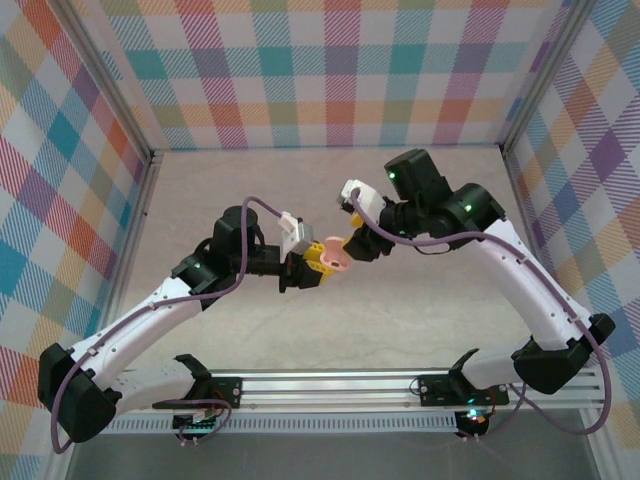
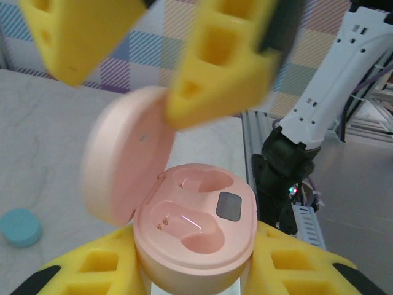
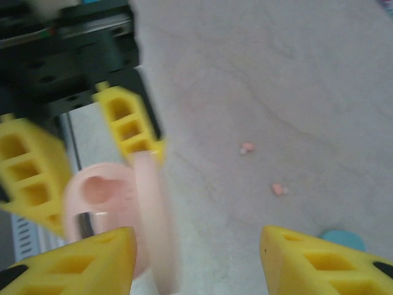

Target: Insert the wireless bluetooth earbuds into the charging case

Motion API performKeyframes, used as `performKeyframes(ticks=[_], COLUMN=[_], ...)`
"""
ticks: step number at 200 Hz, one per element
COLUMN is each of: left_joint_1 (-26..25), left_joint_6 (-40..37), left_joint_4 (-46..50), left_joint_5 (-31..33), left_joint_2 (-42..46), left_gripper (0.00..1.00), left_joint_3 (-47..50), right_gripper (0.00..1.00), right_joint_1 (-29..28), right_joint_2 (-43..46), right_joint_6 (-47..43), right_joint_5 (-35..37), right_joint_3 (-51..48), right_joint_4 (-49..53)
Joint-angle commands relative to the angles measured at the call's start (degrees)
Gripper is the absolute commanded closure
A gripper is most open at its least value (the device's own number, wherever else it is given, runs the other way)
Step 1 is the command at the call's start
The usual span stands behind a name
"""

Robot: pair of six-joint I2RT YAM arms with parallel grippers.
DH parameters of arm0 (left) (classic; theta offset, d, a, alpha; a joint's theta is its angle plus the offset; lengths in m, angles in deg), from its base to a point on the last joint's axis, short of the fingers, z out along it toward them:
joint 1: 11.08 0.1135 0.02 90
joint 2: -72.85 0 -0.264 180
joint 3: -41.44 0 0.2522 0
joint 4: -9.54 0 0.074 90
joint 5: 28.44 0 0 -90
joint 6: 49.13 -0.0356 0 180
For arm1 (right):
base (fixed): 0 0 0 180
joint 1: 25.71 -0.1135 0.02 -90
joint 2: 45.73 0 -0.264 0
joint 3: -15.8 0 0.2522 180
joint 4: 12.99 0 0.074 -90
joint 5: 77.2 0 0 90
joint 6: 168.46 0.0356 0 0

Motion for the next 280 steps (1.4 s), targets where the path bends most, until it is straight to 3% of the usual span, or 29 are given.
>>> performKeyframes(ticks=[1, 57, 157, 191, 212, 253, 280], left_joint_1=[-0.35, -0.35, 0.27, 0.75, 0.84, 0.85, 0.87], left_joint_6=[-0.3, 0.59, 11.72, 13.74, 14.4, 15.16, 15.2], left_joint_4=[0.52, -0.08, -7.62, -6.93, -5.81, -5.55, -4.66], left_joint_5=[-2.98, -0.77, 8.5, 11.88, 12.25, 13.69, 14.69], left_joint_2=[1.19, 1.57, 1.46, 2.36, 2.52, 4.3, 5.45], left_gripper=[0.71, 0.71, 0.71, 0.71, 0.71, 0.71, 0.71], left_joint_3=[0.15, 0.65, 5.68, 7.56, 8.02, 9.42, 10.0], right_gripper=[0.44, 0.38, 0.32, 0.35, 0.39, 0.46, 0.5], right_joint_1=[0.82, 0.79, 3.55, 11.02, 14.49, 16.17, 15.99], right_joint_2=[-0.57, -0.26, 2.58, 1.98, 1.41, -4.9, -11.49], right_joint_6=[1.97, 3.82, 14.55, 25.55, 28.77, 33.56, 38.42], right_joint_5=[-0.65, -2.65, -8.7, -12.81, -10.48, -7.84, -11.52], right_joint_3=[1.18, 0.42, -1.75, -2.1, -4.13, -6.96, -8.99], right_joint_4=[-1.18, -2.02, -7.41, -8.95, -10.23, -11.1, -14.72])
